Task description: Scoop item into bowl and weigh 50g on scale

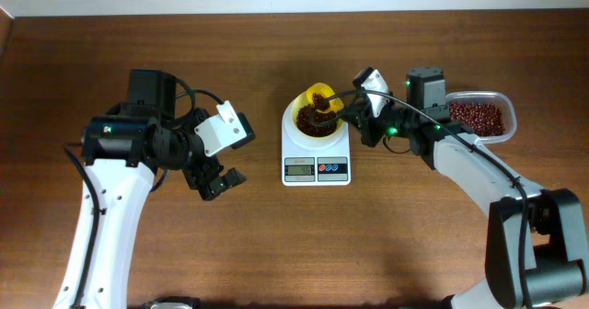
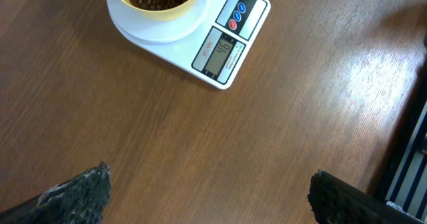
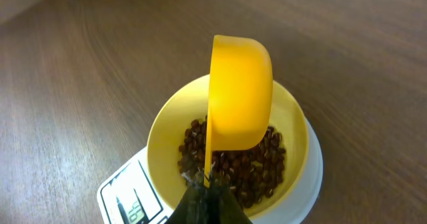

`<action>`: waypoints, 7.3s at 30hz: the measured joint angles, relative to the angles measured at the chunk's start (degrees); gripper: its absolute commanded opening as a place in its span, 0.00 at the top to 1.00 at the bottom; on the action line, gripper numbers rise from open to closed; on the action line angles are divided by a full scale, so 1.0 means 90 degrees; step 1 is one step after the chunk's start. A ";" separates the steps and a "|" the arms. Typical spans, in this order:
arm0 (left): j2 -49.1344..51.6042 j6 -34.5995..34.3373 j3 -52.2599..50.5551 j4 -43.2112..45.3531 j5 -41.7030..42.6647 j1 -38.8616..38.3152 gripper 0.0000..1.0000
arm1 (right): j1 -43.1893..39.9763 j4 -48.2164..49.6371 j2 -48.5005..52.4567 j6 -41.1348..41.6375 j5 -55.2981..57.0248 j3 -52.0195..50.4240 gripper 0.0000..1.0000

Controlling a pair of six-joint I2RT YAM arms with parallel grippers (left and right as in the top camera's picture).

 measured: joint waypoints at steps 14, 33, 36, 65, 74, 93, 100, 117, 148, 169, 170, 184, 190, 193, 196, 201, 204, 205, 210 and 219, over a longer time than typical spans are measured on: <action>0.0000 0.0000 0.0000 0.0002 0.0000 0.0000 0.01 | 0.0000 -0.0495 -0.0121 0.0080 0.0109 0.0000 0.96; 0.0000 0.0000 0.0000 0.0000 0.0000 0.0000 0.01 | 0.0228 -0.0845 -0.0403 0.0075 0.1093 0.0119 0.96; 0.0000 0.0000 0.0000 0.0002 0.0000 0.0000 0.01 | 0.0228 -0.0699 -0.0406 0.0078 0.1207 0.0143 0.96; 0.0000 0.0000 0.0000 0.0002 0.0000 0.0000 0.01 | 0.0413 -0.0772 -0.0510 0.0078 0.1545 0.0204 0.96; 0.0000 0.0000 0.0000 0.0002 0.0000 0.0000 0.01 | 0.0413 -0.0772 -0.0510 0.0083 0.1513 0.0204 0.96; 0.0000 0.0000 0.0000 0.0005 0.0000 0.0000 0.01 | -0.1489 -0.0882 -0.0510 0.2098 -0.1025 0.0204 0.96; 0.0000 0.0000 0.0000 0.0000 0.0000 0.0000 0.01 | -0.3400 -0.1977 -0.0942 0.1027 -0.0622 0.0233 0.96; -0.0002 0.0000 0.0000 0.0002 0.0000 0.0000 0.01 | -0.2713 -0.2703 -0.1571 -0.0551 0.5734 0.0233 0.96; -0.0002 0.0000 0.0000 0.0005 0.0000 -0.0002 0.01 | 0.1246 -0.1285 -0.0379 -0.1450 0.3495 0.0279 0.96; -0.0002 0.0000 0.0000 0.0005 0.0000 0.0000 0.01 | 0.1246 -0.1503 -0.0318 -0.1013 0.2710 0.0279 0.96; -0.0002 0.0000 0.0000 0.0005 0.0000 -0.0002 0.01 | 0.1246 -0.1498 -0.0318 -0.0867 0.2538 0.0279 0.96; -0.0002 0.0000 0.0000 0.0002 0.0000 0.0000 0.01 | 0.1231 -0.1452 -0.0318 0.0189 0.1831 0.0279 0.96; -0.0002 0.0000 0.0000 0.0005 0.0000 0.0000 0.01 | 0.0685 -0.1406 -0.0318 0.1015 0.1353 0.0279 0.96; -0.0002 0.0000 0.0000 0.0002 0.0000 0.0000 0.01 | 0.0425 -0.1401 -0.0318 0.1086 0.0782 0.0279 0.96; -0.0002 0.0000 0.0000 0.0002 0.0000 0.0000 0.01 | 0.0243 -0.1185 -0.0316 0.1370 0.0095 0.0279 0.96; -0.0002 0.0000 0.0000 0.0005 0.0000 0.0000 0.01 | -0.0090 -0.0964 -0.0316 0.1579 -0.0573 0.0279 0.96; -0.0002 0.0000 0.0000 0.0002 0.0000 -0.0002 0.01 | -0.0134 -0.0746 -0.0318 0.1600 -0.0746 0.0279 0.96; -0.0002 0.0000 0.0000 0.0002 0.0000 0.0000 0.02 | -0.0134 -0.0629 -0.0318 0.1598 -0.0784 0.0279 0.96; -0.0002 0.0000 0.0000 0.0002 0.0000 0.0000 0.01 | -0.0134 0.0163 -0.0318 0.1707 -0.0835 0.0277 0.96; -0.0002 0.0000 0.0000 0.0002 0.0000 -0.0002 0.01 | -0.0401 0.0593 -0.0318 0.2375 -0.0903 0.0277 0.96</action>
